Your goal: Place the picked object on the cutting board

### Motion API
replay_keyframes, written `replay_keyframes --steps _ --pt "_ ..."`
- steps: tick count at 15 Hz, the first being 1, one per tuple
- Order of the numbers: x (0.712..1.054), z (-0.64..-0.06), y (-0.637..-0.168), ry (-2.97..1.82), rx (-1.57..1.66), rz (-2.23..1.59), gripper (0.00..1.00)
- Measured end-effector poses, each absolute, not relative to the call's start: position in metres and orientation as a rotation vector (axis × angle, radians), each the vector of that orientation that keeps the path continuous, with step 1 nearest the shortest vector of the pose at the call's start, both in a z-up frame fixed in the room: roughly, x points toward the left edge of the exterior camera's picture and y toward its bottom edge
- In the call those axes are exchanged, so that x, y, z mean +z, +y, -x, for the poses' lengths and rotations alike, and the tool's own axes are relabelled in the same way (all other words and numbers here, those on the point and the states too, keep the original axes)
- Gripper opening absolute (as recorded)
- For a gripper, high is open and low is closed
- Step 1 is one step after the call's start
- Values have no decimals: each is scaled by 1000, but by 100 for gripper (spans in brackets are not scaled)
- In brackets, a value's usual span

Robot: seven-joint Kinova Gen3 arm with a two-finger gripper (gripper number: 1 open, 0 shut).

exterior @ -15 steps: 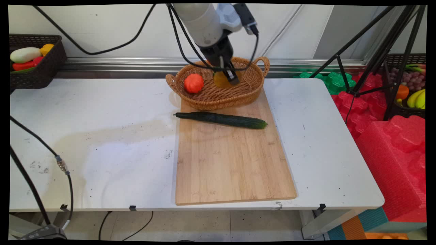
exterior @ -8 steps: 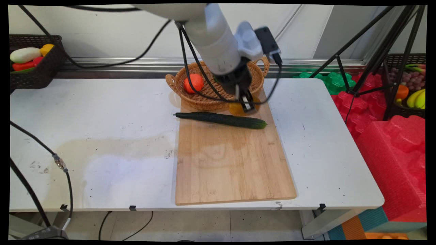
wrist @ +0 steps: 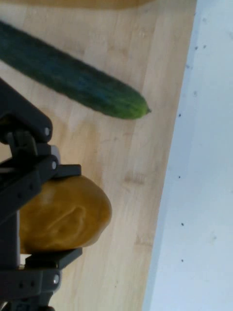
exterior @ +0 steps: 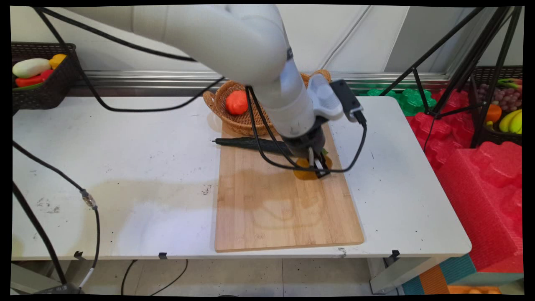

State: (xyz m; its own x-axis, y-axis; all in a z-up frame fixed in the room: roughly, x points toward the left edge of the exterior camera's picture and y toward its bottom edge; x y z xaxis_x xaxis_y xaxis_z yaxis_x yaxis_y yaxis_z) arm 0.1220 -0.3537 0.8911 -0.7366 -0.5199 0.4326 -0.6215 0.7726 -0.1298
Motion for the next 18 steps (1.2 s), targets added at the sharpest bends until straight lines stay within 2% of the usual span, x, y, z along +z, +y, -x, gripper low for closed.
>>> replay_keyframes --steps 7,17,18 --pt "845 -106 -351 -2615 322 -907 0" --pt "819 -99 -349 -2637 299 -918 0" --pt "818 -98 -349 -2639 298 -917 100"
